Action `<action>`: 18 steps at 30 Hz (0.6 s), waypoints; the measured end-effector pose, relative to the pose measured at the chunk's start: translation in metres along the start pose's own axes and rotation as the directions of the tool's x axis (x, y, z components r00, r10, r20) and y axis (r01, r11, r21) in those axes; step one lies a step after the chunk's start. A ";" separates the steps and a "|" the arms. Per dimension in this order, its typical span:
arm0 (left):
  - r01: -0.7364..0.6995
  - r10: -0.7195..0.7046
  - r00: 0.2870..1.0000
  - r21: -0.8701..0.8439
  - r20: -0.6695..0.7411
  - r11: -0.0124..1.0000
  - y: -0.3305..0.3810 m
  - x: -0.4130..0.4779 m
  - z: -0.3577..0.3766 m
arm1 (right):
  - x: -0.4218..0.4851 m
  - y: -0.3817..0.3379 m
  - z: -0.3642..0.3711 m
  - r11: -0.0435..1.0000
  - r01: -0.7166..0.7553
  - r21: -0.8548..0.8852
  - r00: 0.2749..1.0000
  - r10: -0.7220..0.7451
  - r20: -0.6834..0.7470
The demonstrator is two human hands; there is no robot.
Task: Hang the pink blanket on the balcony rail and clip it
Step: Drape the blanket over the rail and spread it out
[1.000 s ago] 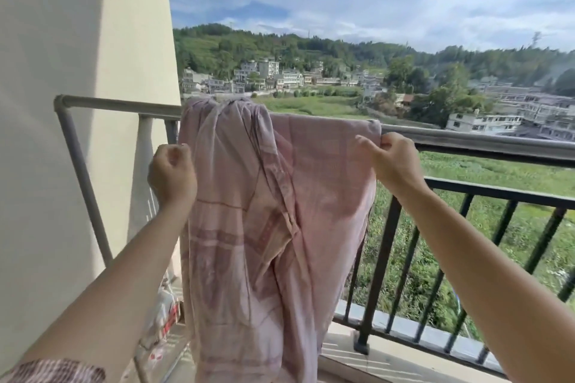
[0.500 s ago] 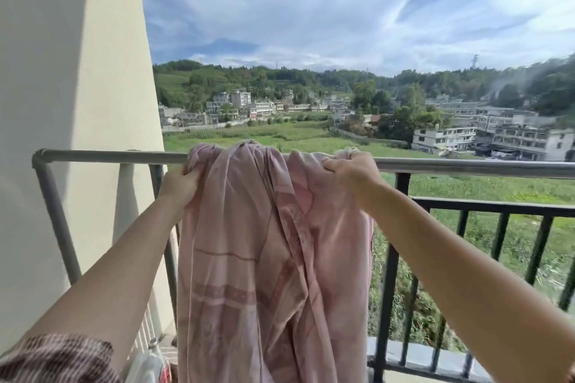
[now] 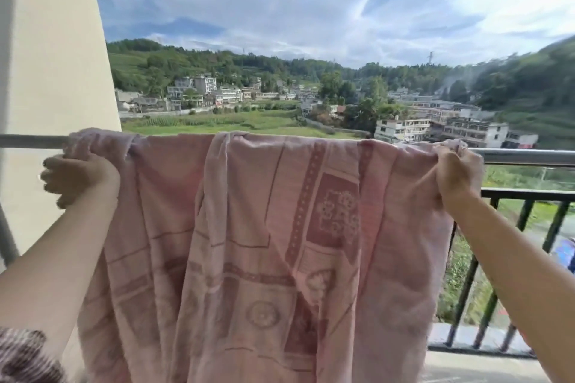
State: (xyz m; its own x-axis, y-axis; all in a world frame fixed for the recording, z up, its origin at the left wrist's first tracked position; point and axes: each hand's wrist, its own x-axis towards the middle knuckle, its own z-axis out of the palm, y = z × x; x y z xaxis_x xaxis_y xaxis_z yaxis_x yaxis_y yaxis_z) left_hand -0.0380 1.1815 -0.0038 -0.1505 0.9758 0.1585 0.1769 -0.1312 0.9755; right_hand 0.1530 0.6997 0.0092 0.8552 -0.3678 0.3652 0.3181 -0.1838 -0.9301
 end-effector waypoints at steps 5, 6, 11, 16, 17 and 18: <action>-0.616 0.619 0.763 -0.080 0.186 0.783 0.017 -0.120 0.022 | -0.029 0.012 0.008 0.974 -0.161 0.160 0.927 0.094 0.364; -0.697 0.703 0.671 -0.125 0.235 0.706 0.021 -0.142 0.027 | -0.027 0.011 0.010 0.953 -0.242 0.181 0.876 0.134 0.464; -0.856 0.837 0.441 -0.130 0.326 0.501 0.048 -0.215 0.036 | 0.018 -0.005 -0.019 0.965 -0.234 0.115 0.839 0.142 0.525; -0.872 0.837 0.367 -0.163 0.405 0.462 0.059 -0.293 0.040 | 0.100 0.010 -0.125 0.932 -0.109 0.345 0.897 -0.057 0.438; -0.879 0.842 0.354 -0.162 0.407 0.448 0.057 -0.307 0.042 | 0.112 0.024 -0.143 0.911 -0.144 0.387 0.894 -0.048 0.445; -0.889 0.849 0.335 -0.162 0.408 0.428 0.055 -0.328 0.045 | 0.120 0.046 -0.160 0.907 -0.177 0.382 0.888 -0.020 0.459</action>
State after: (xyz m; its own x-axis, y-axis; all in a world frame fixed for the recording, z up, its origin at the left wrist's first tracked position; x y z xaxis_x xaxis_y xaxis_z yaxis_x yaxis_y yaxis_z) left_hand 0.0643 0.8624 -0.0094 0.4970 0.2869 0.8190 0.0524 -0.9520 0.3017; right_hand 0.2044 0.5014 0.0170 0.9409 0.0960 0.3248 0.2936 0.2470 -0.9234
